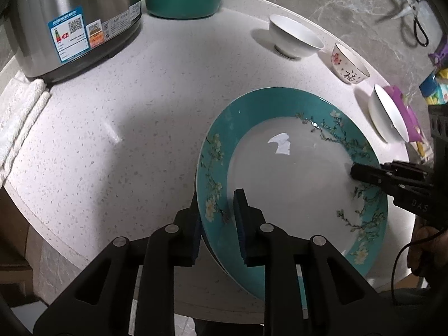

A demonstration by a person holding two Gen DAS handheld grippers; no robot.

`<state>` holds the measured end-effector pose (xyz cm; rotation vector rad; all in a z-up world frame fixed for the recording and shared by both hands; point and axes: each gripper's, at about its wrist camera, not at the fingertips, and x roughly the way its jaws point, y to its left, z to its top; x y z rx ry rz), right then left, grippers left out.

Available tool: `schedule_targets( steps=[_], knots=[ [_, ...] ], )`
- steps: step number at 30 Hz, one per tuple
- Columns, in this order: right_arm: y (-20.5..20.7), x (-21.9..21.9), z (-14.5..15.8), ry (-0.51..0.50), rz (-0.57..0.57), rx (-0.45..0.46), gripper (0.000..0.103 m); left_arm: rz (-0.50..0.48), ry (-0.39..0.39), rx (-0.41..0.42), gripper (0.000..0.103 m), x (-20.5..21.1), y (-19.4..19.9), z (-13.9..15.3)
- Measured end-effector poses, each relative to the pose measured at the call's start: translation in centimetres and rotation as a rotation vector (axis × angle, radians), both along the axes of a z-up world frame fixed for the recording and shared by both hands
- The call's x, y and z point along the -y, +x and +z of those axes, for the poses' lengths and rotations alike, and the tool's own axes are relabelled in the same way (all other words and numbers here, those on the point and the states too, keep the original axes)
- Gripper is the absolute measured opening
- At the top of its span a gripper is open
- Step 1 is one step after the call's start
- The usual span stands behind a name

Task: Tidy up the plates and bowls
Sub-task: 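Carry the teal-rimmed plate with both grippers and lower it onto the teal plate stack, then open both grippers and pull them away from the plate stack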

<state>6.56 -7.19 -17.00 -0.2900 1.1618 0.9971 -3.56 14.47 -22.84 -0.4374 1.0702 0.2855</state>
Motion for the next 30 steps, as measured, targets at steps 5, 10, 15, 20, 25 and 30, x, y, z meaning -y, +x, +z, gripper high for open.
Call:
schedule_targets(
  steps=[5,10,15,20,25,30],
  knots=[
    [-1.0,-0.5,0.2,-0.045,0.029,0.106,0.022,-0.003,0.012,0.002,0.020,0.4,0.3,-0.3],
    [-1.7,-0.6,-0.1,-0.081,0.040,0.175,0.025,-0.016,0.039,-0.004,0.020,0.5,0.1,-0.2],
    [-2.3,-0.8,-0.2,-0.112,0.051,0.230,0.028,-0.022,0.042,-0.002,0.020,0.6,0.2,-0.3],
    [-2.5,-1.0,-0.5,-0.126,0.046,0.238,0.032,-0.020,0.039,0.005,0.020,0.3,0.2,-0.2],
    [-2.4,-1.3,-0.6,-0.120,0.028,0.232,0.033,-0.028,0.030,0.008,0.023,0.0,0.2,-0.2],
    [-2.6,-1.3,-0.3,-0.092,0.001,0.232,0.063,-0.003,0.007,0.044,0.078,-1.3,-0.5,0.3]
  ],
)
